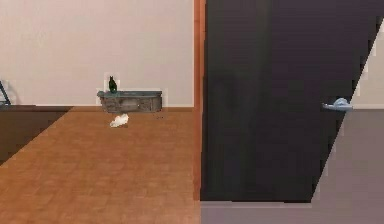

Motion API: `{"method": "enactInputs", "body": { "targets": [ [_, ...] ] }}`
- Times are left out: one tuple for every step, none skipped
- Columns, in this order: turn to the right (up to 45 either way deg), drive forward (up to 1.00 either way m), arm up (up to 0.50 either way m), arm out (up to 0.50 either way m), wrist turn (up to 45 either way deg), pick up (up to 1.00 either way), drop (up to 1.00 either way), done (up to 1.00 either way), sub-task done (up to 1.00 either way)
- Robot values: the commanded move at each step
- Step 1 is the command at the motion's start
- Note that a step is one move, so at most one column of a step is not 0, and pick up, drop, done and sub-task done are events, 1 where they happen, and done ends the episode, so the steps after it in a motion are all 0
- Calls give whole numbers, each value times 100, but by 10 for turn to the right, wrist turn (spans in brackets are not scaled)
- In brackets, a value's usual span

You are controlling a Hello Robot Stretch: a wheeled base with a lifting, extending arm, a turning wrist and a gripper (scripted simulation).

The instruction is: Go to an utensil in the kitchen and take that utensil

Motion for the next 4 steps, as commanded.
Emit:
{"method": "enactInputs", "body": {
  "targets": [
    [-450,0,0,0,0,0,0,0,0],
    [-330,0,0,0,0,0,0,0,0],
    [-30,0,0,0,0,0,0,0,0],
    [0,30,0,0,0,0,0,0,0]
  ]
}}
